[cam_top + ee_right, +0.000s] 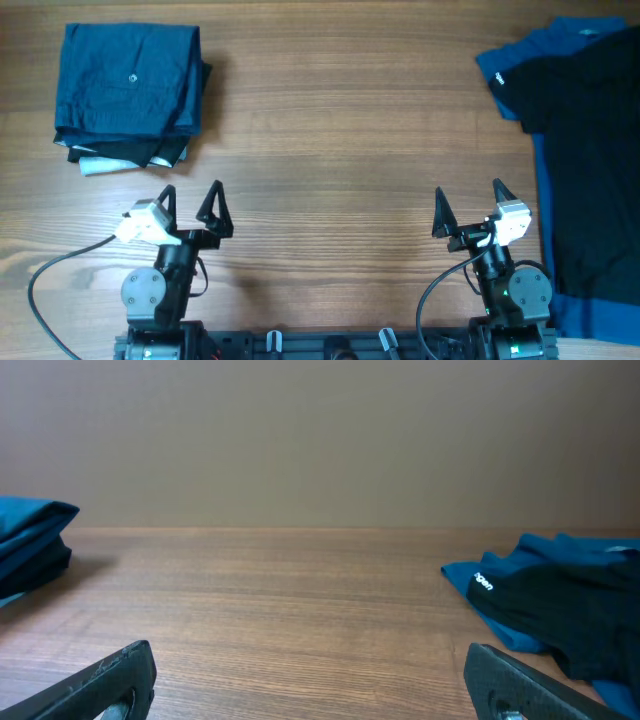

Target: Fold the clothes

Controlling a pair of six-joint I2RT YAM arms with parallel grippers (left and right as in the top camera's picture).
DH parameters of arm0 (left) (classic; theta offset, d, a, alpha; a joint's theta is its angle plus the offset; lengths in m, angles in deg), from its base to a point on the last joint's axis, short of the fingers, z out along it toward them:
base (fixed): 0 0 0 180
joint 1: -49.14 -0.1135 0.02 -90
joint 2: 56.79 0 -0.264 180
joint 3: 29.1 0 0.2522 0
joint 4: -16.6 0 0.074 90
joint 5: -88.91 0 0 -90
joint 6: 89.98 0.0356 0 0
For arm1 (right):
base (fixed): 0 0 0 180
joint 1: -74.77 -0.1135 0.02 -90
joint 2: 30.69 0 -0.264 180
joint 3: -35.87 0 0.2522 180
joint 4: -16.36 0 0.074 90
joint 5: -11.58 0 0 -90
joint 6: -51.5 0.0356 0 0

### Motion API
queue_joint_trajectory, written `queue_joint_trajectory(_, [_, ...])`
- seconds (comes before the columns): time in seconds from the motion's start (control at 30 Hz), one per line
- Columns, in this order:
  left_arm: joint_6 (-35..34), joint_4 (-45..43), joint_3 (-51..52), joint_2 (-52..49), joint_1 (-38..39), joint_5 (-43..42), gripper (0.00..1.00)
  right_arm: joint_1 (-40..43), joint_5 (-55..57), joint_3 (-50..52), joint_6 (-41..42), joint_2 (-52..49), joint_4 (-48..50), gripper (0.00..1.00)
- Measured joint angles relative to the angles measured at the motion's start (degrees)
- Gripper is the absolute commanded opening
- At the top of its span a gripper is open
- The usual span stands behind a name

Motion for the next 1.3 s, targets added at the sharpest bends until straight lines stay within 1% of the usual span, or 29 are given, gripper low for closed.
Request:
queue_joint_trajectory(0.17, [4.7, 0.0, 1.9, 2.5, 2.3, 0.9, 1.00, 0.0, 0.0, 0.0, 0.0, 0.0, 0.0, 1.00])
queue_joint_trajectory(0.23, [6.5, 1.4, 2.8, 3.2, 2.9, 1.0, 1.00, 0.0, 0.0, 0.0, 0.0, 0.0, 0.0, 1.00])
queue_joint_trajectory(0.3, [7.6, 4.0, 3.2, 3.6, 3.0, 1.7, 1.00, 0.0, 0.0, 0.0, 0.0, 0.0, 0.0, 1.00])
queue_joint_trajectory(0.43, [11.6, 4.2, 3.3, 3.7, 3.0, 2.3, 1.00, 0.0, 0.0, 0.0, 0.0, 0.0, 0.0, 1.00])
queue_joint_trajectory(0.57, [13.7, 4.2, 3.3, 3.7, 3.0, 2.5, 1.00, 0.0, 0.0, 0.0, 0.0, 0.0, 0.0, 1.00])
queue_joint_trajectory(1.3, [14.6, 4.2, 3.3, 3.7, 3.0, 2.5, 1.00, 0.0, 0.0, 0.0, 0.0, 0.0, 0.0, 1.00])
